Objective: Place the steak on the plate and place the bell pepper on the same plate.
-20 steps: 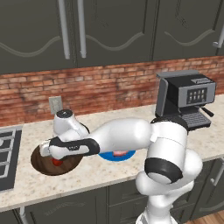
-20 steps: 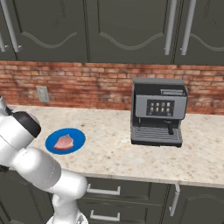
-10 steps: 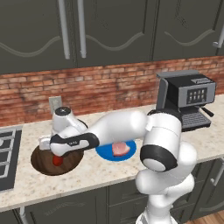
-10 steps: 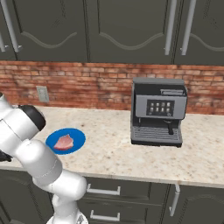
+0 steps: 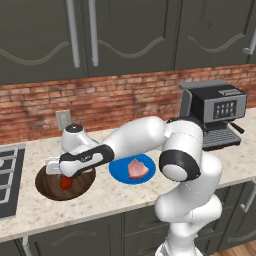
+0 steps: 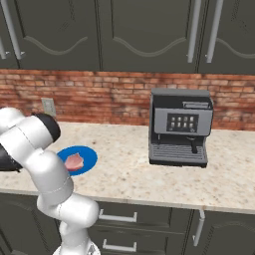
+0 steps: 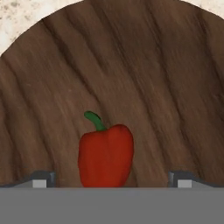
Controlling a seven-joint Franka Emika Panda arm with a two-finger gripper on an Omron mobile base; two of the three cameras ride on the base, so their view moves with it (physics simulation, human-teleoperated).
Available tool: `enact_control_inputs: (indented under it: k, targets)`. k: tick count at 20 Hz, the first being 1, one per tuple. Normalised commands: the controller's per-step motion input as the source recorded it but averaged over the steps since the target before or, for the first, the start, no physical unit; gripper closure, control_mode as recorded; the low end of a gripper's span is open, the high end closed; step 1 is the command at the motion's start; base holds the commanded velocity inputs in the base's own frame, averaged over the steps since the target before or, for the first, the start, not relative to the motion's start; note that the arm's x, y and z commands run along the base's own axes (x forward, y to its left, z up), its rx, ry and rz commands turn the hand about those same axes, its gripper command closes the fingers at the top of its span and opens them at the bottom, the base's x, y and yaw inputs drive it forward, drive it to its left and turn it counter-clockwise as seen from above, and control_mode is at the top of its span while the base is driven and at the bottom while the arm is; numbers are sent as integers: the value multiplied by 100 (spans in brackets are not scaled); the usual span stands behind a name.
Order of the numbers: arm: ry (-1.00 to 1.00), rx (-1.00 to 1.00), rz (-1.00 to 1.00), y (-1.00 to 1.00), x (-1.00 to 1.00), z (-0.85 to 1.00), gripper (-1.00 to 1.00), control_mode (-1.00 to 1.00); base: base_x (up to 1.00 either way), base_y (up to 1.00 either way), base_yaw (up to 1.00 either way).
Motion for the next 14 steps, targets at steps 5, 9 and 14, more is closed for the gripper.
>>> enact_control_inputs:
  k: [5,9,14]
  targets:
    - [2,1,0,0,0,-15,-100,-100,0,0,0]
    - [0,0,0,0,0,0,-100,-100,0,0,0]
    - [0,0,0,0,-4,-2,-100,-100,0,0,0]
